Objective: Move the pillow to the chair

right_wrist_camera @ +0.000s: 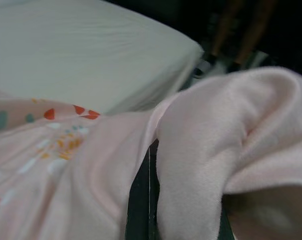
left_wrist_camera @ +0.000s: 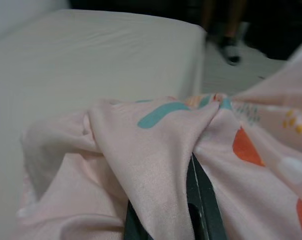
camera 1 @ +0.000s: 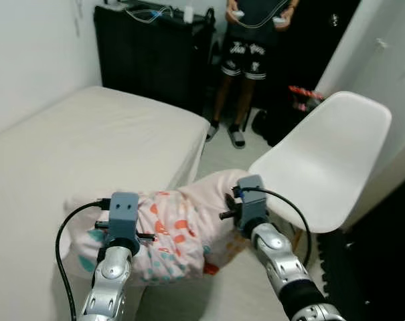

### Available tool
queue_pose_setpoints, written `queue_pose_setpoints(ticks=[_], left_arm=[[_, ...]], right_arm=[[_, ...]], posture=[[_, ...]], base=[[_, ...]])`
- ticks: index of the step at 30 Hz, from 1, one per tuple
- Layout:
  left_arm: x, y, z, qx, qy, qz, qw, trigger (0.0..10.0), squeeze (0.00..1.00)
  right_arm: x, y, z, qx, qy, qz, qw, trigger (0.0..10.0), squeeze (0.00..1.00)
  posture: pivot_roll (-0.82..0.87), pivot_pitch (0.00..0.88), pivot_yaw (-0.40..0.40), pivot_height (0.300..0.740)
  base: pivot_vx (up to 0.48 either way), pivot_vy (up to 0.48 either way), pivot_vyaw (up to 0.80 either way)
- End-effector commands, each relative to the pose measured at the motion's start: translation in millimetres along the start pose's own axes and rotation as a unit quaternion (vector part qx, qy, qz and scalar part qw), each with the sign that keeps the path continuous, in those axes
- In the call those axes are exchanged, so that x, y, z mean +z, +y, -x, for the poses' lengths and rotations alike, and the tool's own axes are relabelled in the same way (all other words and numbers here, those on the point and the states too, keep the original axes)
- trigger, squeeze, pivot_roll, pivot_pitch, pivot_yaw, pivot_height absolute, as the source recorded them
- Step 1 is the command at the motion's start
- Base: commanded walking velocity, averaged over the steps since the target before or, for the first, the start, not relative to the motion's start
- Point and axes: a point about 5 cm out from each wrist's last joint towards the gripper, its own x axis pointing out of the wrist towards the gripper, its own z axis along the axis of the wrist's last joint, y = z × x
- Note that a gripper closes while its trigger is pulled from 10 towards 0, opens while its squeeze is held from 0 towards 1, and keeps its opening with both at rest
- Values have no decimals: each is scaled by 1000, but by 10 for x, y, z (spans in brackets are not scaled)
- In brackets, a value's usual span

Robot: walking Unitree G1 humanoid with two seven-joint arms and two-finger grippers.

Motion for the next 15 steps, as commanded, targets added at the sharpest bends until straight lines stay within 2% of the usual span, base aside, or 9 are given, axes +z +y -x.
queue_pose_setpoints(ticks=[1, 6, 7, 15], left_arm=[[77, -101, -26, -30, -15, -14, 999, 10000, 0], [76, -88, -29, -33, -13, -17, 999, 10000, 0], [75, -68, -33, -38, -11, -24, 999, 10000, 0], [74, -53, -31, -62, -5, -49, 997, 10000, 0]], right_arm=[[43, 75, -28, 11, -13, -1, 1000, 10000, 0], [34, 85, -31, 5, -12, -5, 1000, 10000, 0], [21, 97, -34, -1, -11, -11, 1000, 10000, 0], [3, 118, -46, -16, -11, -22, 1000, 10000, 0]], posture=[[48, 0, -101, 713], [51, 0, -89, 713], [62, 0, -58, 713], [80, 0, -6, 713]], base=[[0, 0, -800], [0, 0, -800], [0, 0, -800], [0, 0, -800]])
